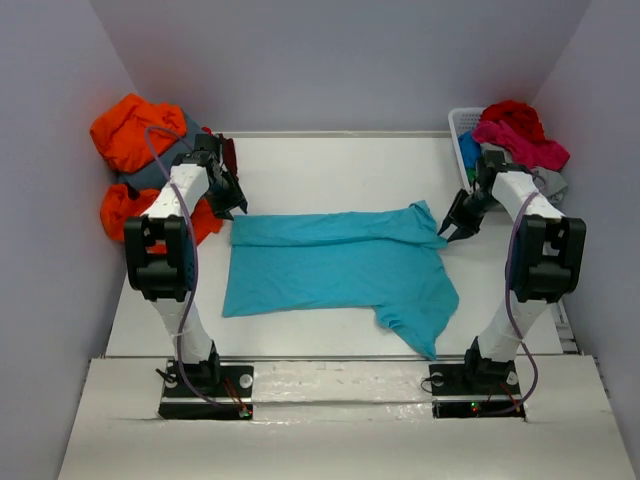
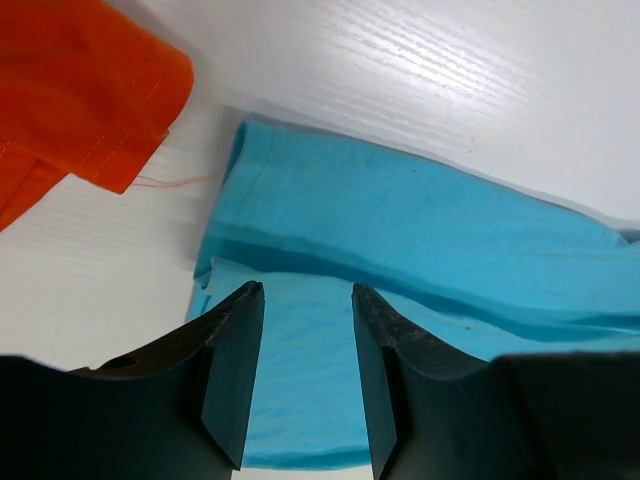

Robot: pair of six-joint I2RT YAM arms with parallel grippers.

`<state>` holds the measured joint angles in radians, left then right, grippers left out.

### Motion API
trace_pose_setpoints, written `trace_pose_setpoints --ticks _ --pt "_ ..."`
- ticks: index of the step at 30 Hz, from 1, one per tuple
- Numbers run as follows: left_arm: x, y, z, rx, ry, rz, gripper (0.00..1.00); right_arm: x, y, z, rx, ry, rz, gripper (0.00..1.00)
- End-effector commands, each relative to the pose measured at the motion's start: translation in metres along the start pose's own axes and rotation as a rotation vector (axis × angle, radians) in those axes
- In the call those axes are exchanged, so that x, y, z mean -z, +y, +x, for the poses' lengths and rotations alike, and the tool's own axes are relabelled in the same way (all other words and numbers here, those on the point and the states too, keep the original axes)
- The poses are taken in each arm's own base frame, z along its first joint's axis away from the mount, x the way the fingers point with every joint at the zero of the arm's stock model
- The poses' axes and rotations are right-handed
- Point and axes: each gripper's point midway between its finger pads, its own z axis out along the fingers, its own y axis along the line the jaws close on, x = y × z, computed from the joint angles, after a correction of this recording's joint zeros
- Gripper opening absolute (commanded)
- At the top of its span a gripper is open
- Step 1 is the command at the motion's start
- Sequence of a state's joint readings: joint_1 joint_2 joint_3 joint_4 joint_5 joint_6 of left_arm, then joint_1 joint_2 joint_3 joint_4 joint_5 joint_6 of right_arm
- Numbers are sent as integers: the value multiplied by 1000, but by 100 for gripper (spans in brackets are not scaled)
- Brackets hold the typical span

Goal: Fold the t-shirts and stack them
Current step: Fold the flattened T-shirt at the center of the board.

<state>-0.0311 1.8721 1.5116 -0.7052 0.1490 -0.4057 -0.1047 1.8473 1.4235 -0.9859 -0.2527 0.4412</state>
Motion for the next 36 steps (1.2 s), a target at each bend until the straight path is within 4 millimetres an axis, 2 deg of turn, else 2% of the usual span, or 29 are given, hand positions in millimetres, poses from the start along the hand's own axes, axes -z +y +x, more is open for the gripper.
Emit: trace_pose_setpoints --ticks 1,3,4,5,7,9,10,11,13,17,18,20,22,23,24,26,29,33,36 --pt "8 -13 -16 -28 -36 3 52 26 20 -15 17 -71 -65 40" --pt "-3 -19 -19 -33 -24 7 52 27 25 -20 16 -82 -77 40" --pt "-6 -20 -19 -34 -13 12 51 22 28 -20 19 -65 -76 40" --pt "-7 -25 -26 -35 -19 22 51 21 30 -22 18 -62 -80 40" --pt "-16 -32 -25 -42 5 27 51 22 35 -33 20 -79 -87 40" --pt "-16 -46 -28 -64 -5 42 51 21 43 -36 26 -75 -100 39" --pt "-22 -46 -27 -61 11 40 51 25 48 -42 32 -88 -113 39" --pt "-23 -49 -29 -62 13 47 51 20 49 -45 28 -80 -109 40" --pt "-31 -53 -22 -68 50 51 51 23 58 -50 44 -84 -118 39" --pt "-37 -53 -10 -77 81 55 51 21 63 -61 48 -88 -114 39" --pt "-38 -53 -2 -85 96 50 51 17 62 -62 48 -78 -109 39" --pt "-36 -54 6 -91 106 52 50 18 64 -65 51 -82 -110 39" --pt "-34 -45 18 -89 119 34 51 14 63 -65 49 -73 -108 39" --pt "-29 -47 15 -88 104 44 50 14 63 -66 49 -75 -107 39" --pt "-31 -43 28 -94 127 33 51 11 62 -65 49 -70 -104 39" --pt "-26 -41 34 -94 125 40 50 7 60 -64 46 -60 -102 39" --pt "-27 -28 65 -93 182 25 51 0 62 -60 49 -42 -100 39" --pt "-18 -20 79 -84 191 21 50 -1 62 -61 49 -45 -102 39" --pt "-2 -21 83 -98 172 28 50 -2 61 -62 49 -45 -96 39"
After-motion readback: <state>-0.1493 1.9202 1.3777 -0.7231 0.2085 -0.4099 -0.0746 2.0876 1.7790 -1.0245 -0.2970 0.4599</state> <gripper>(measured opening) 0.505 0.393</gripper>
